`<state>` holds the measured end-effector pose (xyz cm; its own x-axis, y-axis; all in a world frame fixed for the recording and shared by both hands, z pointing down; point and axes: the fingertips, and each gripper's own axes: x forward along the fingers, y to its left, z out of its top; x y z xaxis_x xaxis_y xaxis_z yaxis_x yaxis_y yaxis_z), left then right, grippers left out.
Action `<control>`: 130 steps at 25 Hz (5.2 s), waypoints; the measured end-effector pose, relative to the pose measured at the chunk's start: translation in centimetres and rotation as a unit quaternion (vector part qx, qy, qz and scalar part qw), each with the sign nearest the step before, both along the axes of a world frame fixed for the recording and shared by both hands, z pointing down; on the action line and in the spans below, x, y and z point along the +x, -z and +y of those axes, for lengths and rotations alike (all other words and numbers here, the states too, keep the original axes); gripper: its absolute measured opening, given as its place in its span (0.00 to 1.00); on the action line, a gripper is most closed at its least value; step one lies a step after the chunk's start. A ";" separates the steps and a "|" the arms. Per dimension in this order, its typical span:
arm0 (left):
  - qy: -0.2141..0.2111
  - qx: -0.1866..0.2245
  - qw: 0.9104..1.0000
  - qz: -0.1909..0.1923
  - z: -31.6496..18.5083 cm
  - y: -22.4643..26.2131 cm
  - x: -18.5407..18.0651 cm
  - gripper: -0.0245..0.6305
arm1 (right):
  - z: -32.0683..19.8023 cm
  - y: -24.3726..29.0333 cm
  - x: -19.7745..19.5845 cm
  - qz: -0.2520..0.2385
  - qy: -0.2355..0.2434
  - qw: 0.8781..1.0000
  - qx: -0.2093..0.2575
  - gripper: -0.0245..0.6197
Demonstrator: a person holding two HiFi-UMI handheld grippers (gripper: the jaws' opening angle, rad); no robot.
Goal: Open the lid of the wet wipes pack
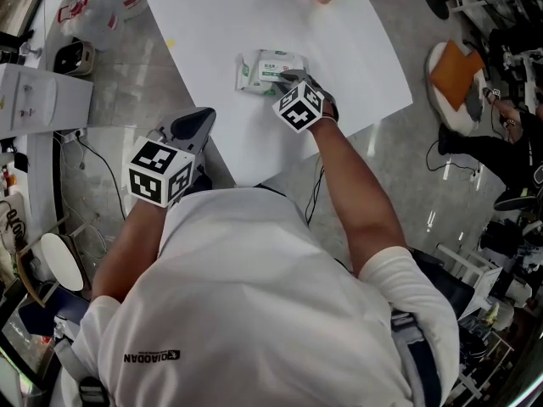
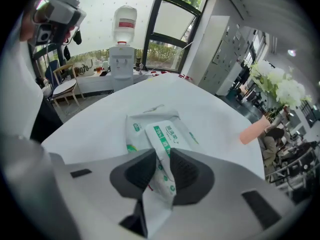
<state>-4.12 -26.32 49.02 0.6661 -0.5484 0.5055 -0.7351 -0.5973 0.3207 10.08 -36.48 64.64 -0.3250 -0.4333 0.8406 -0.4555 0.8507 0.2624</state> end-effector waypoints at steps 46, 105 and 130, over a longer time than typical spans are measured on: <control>0.036 -0.008 0.999 -0.017 0.5 -1.1 -2.9 0.05 | -10.7 -1.5 -0.3 0.007 -0.058 0.998 0.000 0.17; -0.122 0.105 0.987 0.013 -0.6 6.6 4.9 0.05 | 13.8 22.6 2.6 -0.373 -0.285 0.880 0.075 0.12; -0.121 0.106 0.987 0.009 0.3 6.8 5.3 0.05 | 15.5 20.9 3.3 -0.408 -0.310 0.857 0.061 0.05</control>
